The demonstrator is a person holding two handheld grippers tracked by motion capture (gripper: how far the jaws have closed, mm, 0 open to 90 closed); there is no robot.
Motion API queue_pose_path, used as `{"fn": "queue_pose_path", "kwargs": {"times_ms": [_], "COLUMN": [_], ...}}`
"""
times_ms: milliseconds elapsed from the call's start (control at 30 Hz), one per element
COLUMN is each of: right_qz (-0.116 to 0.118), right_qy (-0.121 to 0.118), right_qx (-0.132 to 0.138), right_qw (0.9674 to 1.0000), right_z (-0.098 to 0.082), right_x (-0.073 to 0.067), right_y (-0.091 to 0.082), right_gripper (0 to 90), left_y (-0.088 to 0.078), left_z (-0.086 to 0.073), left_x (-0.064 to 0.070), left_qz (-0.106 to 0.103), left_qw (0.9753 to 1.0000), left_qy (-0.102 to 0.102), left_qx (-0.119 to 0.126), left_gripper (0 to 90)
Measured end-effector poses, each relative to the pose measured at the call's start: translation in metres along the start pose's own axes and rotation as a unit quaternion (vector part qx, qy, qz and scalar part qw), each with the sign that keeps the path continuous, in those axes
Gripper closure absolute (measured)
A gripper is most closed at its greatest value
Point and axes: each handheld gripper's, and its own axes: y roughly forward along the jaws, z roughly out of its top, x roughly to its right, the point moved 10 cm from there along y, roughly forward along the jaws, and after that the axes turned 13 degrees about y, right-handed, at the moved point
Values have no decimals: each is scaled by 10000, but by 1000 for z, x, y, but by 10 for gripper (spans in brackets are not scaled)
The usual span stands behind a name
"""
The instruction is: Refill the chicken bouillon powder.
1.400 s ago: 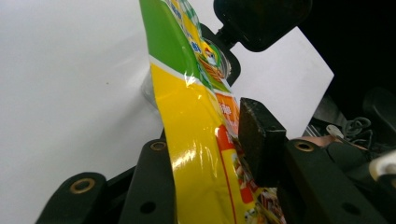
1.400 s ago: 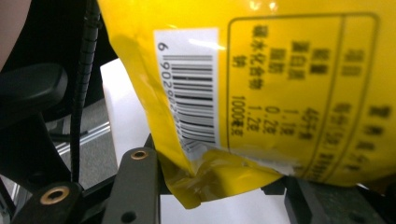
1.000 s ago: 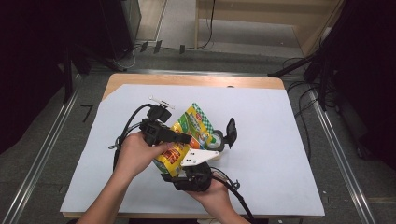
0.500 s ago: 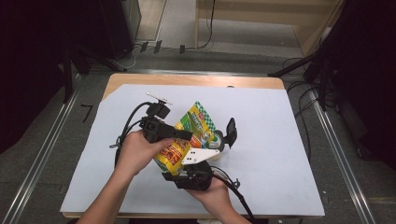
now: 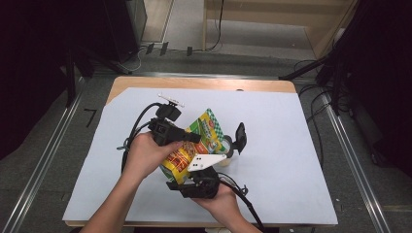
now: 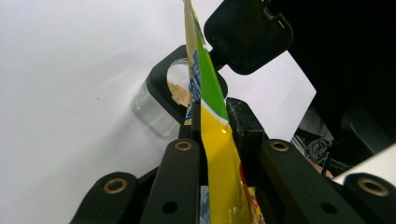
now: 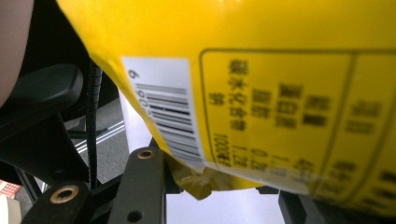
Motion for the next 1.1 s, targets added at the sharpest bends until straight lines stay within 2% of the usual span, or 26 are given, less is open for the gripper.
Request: {"fn": "queue_pose_path", "kwargs": {"times_ms": [167, 433, 500, 633, 700, 767, 867, 1100], "right_qz": [-68, -106, -119, -152, -108, -34, 76, 204], "right_qy": [-12, 30, 61, 102, 108, 108, 115, 110], "right_qx": [-21, 37, 69, 75, 82, 80, 121, 176], "right_qw": [10000, 9999, 9999, 9998, 9999, 9999, 9998, 9996], "right_z": [-1, 1, 2, 3, 4, 5, 8, 16], "right_x": [1, 4, 4, 6, 6, 3, -2, -6], "right_y": [2, 4, 4, 2, 1, 0, -1, -5], "right_gripper": [615, 602, 612, 646, 649, 649, 649, 647], "left_y": [1, 2, 2, 1, 0, -2, -7, -11], "left_z": [2, 3, 4, 4, 4, 2, 4, 7], "left_x": [6, 6, 6, 2, 2, 2, 2, -2], "left_qz": [57, 91, 26, -180, -169, -101, -9, 35], "left_qw": [10000, 9999, 9998, 9982, 9988, 9998, 9999, 9997], "left_qy": [42, -54, -165, -510, -413, -155, 129, 241], "left_qx": [26, 79, 110, 248, 193, 51, 57, 42], "left_gripper": [819, 816, 810, 785, 787, 794, 801, 808]}}
